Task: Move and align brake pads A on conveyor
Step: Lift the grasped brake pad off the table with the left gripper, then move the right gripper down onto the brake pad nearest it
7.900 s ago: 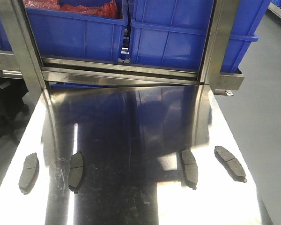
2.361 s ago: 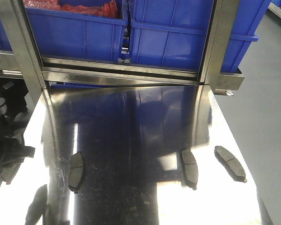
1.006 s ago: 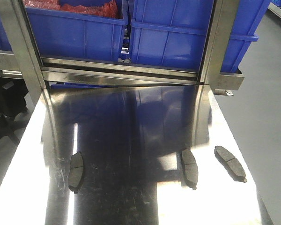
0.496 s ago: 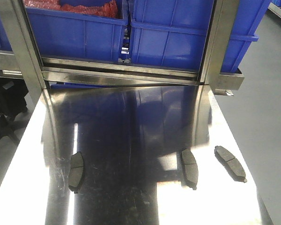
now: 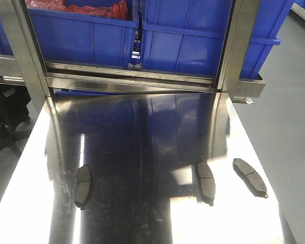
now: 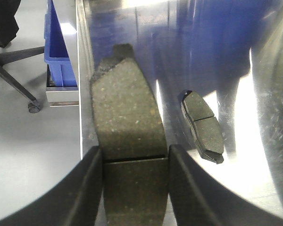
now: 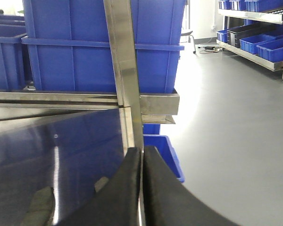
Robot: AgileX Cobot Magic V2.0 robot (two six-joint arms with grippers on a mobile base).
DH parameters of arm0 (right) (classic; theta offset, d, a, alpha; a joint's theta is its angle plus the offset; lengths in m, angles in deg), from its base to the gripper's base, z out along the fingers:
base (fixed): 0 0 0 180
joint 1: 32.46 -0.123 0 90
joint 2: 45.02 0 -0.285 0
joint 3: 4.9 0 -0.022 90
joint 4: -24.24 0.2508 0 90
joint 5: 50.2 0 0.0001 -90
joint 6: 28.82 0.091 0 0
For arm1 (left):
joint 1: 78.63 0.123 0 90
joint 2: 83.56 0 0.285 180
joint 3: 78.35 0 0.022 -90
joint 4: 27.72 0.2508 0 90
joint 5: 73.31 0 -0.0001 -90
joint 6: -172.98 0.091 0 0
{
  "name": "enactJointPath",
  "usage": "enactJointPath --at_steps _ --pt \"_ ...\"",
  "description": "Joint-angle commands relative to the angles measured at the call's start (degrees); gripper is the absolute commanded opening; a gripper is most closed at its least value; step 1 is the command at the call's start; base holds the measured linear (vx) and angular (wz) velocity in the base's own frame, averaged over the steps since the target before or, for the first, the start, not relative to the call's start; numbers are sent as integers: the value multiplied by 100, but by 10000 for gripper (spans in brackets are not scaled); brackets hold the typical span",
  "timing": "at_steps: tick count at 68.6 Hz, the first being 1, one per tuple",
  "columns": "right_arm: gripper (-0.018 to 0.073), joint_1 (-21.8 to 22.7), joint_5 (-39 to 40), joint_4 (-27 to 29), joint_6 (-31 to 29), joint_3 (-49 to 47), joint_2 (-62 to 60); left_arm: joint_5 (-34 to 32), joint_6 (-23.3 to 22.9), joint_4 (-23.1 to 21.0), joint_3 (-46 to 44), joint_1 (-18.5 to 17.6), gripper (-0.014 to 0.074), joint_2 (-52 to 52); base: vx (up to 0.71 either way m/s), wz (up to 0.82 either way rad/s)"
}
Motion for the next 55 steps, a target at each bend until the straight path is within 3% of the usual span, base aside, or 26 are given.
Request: enactJointPath --at_steps 1,11,28,35,48,55 --pt "-4 23 -51 -261 -128 -825 651 -427 -3 -50 -172 -30 59 19 0 0" --pt "-4 23 -458 -381 -188 -1437 1416 -427 -3 -50 -172 -30 59 19 0 0" --pt "30 23 -433 -385 -188 -1467 1750 -427 -3 -50 -172 -30 59 19 0 0" --pt "139 23 -433 -385 -188 -1467 1750 -427 -3 -50 -172 -30 59 19 0 0" --pt "527 23 -433 -385 -188 -1467 1750 -427 -3 -50 -172 -30 59 19 0 0" --pt "683 23 -425 -366 -188 -1467 1750 -427 -3 -50 -172 -30 59 19 0 0"
